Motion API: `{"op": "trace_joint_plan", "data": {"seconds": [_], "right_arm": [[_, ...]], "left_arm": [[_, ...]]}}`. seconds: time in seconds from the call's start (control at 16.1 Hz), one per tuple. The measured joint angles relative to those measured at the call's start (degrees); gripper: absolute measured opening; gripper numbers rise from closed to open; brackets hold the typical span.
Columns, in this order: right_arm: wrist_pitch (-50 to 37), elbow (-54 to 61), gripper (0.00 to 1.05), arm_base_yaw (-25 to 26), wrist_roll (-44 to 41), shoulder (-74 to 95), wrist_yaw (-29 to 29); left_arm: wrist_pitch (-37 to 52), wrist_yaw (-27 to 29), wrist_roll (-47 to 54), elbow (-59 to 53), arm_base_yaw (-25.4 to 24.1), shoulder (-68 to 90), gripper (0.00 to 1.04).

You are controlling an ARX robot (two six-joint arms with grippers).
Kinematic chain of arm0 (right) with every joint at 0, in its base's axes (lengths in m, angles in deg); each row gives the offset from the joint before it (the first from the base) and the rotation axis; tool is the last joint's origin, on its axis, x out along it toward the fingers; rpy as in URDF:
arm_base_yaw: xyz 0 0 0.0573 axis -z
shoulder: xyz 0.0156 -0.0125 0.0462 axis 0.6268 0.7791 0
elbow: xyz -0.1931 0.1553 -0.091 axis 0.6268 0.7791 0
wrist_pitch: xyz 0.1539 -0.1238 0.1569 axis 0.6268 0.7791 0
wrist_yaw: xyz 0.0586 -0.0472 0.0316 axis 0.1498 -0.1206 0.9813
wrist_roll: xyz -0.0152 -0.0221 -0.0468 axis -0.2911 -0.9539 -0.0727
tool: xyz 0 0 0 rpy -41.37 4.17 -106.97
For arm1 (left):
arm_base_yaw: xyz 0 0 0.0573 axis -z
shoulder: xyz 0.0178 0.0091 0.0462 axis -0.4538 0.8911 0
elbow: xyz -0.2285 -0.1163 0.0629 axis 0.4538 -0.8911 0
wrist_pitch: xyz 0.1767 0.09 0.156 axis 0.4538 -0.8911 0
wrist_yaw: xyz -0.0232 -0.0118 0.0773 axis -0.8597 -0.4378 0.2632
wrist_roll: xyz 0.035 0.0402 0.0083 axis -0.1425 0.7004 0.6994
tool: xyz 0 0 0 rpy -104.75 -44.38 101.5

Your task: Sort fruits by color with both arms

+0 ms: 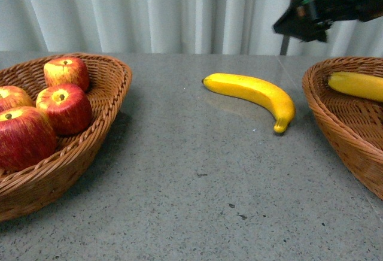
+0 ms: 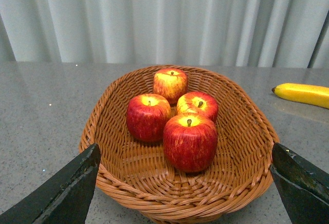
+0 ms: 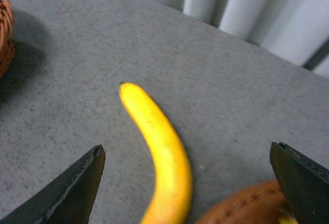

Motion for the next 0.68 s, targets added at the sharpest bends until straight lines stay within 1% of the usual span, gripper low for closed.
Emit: {"op": "trace_joint_plan", "data": {"seconds": [0.12, 0.25, 0.31, 0.5, 0.68], "right_arm": [[0.7, -5.01, 0.98, -4.0, 1.84, 5.81, -1.11], [1.95, -9.53, 0.98, -6.19, 2.49, 10.47, -1.88], [2.93, -12.76, 0.98, -6.62, 2.64, 13.57, -3.13], [8.7, -20.02, 0.98, -5.29, 1.14, 19.17, -6.6], [17.22, -25.44, 0.98, -4.22, -0.28, 22.43, -6.93]], "left_arm": [[0.0, 0.0, 0.0, 0.0, 0.0, 0.0, 0.98], [0.0, 0.0, 0.0, 0.0, 0.0, 0.0, 0.98], [0.0, 0.0, 0.0, 0.0, 0.0, 0.0, 0.98], [0.0, 0.0, 0.0, 0.0, 0.0, 0.0, 0.98], [0.0, 0.02, 0.0, 0.0, 0.0, 0.0, 0.98]]}}
